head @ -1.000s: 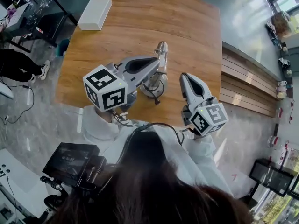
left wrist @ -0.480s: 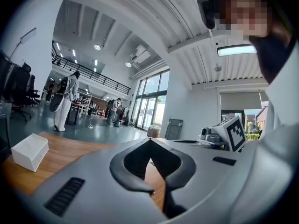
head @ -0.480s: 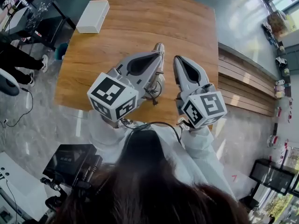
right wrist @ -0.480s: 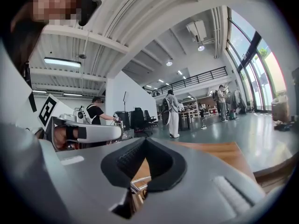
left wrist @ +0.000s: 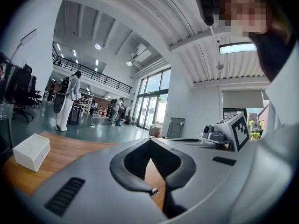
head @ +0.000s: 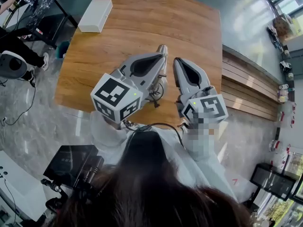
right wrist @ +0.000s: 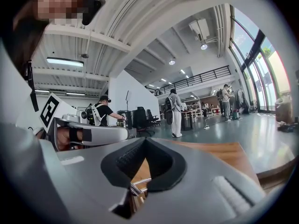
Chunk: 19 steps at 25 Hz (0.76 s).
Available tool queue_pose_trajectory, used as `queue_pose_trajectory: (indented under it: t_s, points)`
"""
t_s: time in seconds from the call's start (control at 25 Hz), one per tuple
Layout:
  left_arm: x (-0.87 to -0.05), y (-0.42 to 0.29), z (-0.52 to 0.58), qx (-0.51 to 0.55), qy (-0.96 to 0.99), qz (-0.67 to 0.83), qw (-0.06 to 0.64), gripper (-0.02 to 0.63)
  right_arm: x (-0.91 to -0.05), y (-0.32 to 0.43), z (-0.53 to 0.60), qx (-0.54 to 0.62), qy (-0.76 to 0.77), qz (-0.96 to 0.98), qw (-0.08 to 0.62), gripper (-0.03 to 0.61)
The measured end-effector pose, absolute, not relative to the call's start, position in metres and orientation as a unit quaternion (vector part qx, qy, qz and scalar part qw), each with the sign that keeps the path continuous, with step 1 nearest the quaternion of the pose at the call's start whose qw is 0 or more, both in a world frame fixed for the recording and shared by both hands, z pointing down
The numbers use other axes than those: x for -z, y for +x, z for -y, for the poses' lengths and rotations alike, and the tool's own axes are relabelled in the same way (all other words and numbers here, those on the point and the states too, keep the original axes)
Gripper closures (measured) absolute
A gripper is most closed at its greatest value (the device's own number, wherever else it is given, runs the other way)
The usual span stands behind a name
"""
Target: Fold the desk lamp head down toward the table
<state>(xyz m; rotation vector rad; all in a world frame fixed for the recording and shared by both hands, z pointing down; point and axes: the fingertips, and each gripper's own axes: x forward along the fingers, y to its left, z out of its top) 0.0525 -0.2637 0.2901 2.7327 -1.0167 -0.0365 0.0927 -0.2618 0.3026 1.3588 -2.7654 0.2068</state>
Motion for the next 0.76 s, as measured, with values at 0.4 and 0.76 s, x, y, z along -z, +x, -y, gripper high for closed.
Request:
queue_pose_trajectory:
  t_s: [0.4,0.76]
  points:
    - [-0.291,0.066,0.272,0.005,0.932,0.343,0.116,0.612,-0.300,0.100,0.266,-0.067,0.438,0.896,0.027,0.578]
    - [-0.300,0.055,0.264,0.000,0.933,0.340,0.115,0.611,-0.307,0.089,0.258,-0.062,0.443,0.894,0.026,0.578]
